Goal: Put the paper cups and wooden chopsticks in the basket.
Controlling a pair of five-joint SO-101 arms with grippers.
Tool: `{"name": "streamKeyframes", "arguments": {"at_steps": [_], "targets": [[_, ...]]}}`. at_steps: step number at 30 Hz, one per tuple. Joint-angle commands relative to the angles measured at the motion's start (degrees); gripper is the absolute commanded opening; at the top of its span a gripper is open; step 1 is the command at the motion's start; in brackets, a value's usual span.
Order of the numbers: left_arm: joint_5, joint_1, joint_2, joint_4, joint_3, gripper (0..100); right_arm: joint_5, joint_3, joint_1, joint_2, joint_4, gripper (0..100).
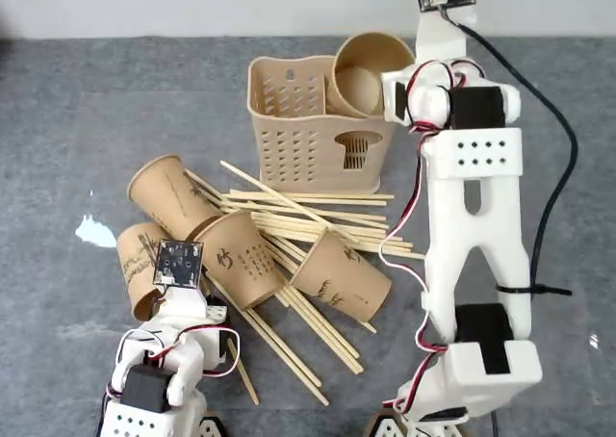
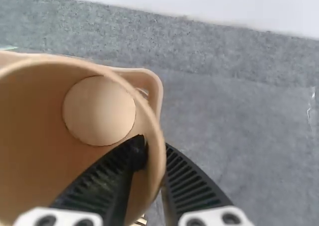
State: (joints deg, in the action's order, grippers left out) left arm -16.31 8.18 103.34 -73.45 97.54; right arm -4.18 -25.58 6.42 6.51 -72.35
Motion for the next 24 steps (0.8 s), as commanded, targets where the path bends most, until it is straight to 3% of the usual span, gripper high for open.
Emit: {"name": "streamKeyframes", "arguments": {"at_steps": [1, 8, 24], "targets": [[0.0, -0.3, 1.0, 1.2, -1.1, 1, -0.8, -2.4, -0.3, 0.7, -0.4, 4.1], [0.0, -0.3, 1.0, 1.2, -1.1, 1, -0.4, -2.7, 1.1, -0.3, -0.4, 28.1], [0.0, -0.3, 1.0, 1.2, -1.1, 1, -0.5, -3.0, 8.0, -15.2, -7.3, 28.5]]}}
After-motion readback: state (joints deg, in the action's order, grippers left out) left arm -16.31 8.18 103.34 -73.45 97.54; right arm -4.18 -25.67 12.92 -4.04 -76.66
